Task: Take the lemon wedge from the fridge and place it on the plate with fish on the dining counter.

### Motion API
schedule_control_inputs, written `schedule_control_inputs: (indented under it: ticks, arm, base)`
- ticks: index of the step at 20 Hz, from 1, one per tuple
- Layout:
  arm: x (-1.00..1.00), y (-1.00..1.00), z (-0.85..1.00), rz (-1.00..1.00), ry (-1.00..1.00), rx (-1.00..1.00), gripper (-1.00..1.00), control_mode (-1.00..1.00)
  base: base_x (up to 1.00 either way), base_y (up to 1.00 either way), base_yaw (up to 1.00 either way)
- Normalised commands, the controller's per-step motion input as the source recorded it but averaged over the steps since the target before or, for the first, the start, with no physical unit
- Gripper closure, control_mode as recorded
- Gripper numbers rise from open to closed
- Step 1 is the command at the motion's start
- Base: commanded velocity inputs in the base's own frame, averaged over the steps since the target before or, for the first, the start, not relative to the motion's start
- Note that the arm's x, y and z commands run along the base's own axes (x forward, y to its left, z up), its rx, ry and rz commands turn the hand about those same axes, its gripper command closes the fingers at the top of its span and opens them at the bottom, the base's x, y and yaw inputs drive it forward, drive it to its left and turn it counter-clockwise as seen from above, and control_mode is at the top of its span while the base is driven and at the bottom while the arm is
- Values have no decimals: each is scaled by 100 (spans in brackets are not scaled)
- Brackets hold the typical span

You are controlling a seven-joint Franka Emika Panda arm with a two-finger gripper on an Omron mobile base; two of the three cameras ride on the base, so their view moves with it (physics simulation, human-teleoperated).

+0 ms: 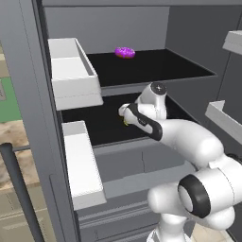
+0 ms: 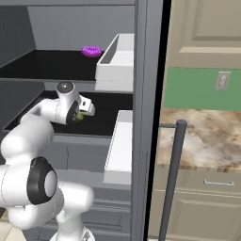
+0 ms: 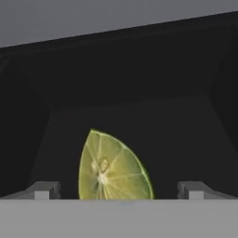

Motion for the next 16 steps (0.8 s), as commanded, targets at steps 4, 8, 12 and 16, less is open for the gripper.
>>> schedule_control_inputs:
  ticks: [4, 8, 12, 16]
  arm:
    - [0, 23, -51, 0, 11, 0, -100, -100]
    - [7, 13, -50, 0, 6, 0, -100, -100]
    - [26, 3, -56, 0, 1, 0, -100, -100]
    - [50, 0, -55, 0, 0, 0, 100, -100]
  base:
    - [0, 0, 0]
    - [0, 0, 0]
    - [0, 0, 0]
    - [0, 0, 0]
